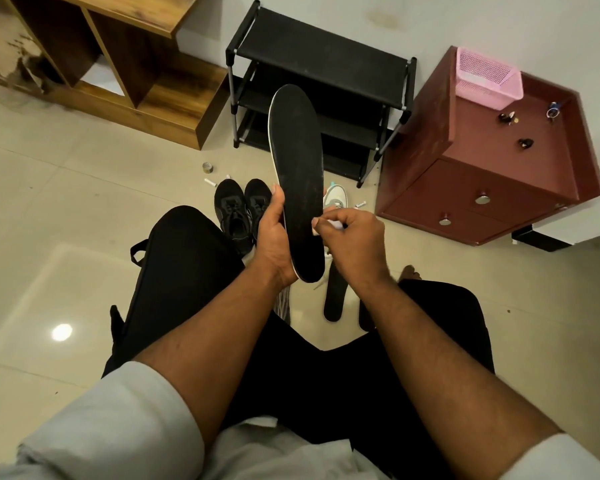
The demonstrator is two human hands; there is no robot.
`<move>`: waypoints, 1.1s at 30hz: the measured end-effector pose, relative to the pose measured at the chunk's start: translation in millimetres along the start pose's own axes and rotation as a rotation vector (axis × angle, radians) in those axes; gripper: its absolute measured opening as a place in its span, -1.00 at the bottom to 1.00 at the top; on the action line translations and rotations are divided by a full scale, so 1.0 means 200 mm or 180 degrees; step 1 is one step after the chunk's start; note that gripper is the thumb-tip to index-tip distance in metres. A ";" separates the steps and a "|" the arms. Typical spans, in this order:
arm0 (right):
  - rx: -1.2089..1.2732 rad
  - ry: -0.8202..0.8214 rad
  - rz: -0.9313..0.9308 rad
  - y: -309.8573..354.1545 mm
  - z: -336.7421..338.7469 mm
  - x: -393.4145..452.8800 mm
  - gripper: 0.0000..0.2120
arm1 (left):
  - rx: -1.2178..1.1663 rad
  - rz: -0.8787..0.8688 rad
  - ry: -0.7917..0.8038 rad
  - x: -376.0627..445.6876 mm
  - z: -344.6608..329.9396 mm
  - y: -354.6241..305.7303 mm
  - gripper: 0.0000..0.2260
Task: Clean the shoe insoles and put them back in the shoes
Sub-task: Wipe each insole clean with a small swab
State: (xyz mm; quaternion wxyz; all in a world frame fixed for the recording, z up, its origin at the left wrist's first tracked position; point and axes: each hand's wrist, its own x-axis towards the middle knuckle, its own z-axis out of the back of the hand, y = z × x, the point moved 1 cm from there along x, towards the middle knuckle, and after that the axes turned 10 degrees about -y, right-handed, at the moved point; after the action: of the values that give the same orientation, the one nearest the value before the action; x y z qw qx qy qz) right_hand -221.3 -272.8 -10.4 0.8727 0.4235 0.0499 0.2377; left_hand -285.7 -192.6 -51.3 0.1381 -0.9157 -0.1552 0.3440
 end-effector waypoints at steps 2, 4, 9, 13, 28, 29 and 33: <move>0.0088 0.0143 0.0051 0.04 -0.02 -0.03 -0.88 | -0.0003 0.0030 -0.0030 0.00 0.00 0.00 -0.36; 0.0121 0.0385 0.0201 0.09 -0.03 -0.06 -0.89 | 0.0005 0.0043 -0.0086 0.00 0.00 0.00 -0.35; 0.0000 0.0304 0.0251 0.05 -0.02 -0.03 -0.87 | -0.0008 0.0084 -0.0082 -0.01 0.00 0.00 -0.34; -0.0059 0.0173 0.0099 0.01 0.01 0.00 -0.87 | 0.0006 0.0009 -0.0056 -0.01 0.00 0.00 -0.34; -0.0050 0.0536 0.0206 -0.02 0.04 -0.17 -0.91 | -0.0118 -0.0053 -0.0058 0.05 0.02 -0.03 -0.22; -0.0015 0.0571 0.0308 0.00 0.03 -0.20 -0.92 | -0.0098 -0.0047 -0.0020 0.06 0.02 -0.03 -0.20; -0.0123 0.0423 0.0132 -0.07 0.04 -0.20 -0.91 | -0.0172 0.0024 0.0049 0.06 0.03 -0.02 -0.19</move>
State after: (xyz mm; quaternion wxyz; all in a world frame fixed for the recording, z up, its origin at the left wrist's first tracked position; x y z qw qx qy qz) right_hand -249.5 -304.7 -19.8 0.8704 0.3908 0.0944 0.2842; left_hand -282.5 -183.5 -61.0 0.1131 -0.9223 -0.1599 0.3331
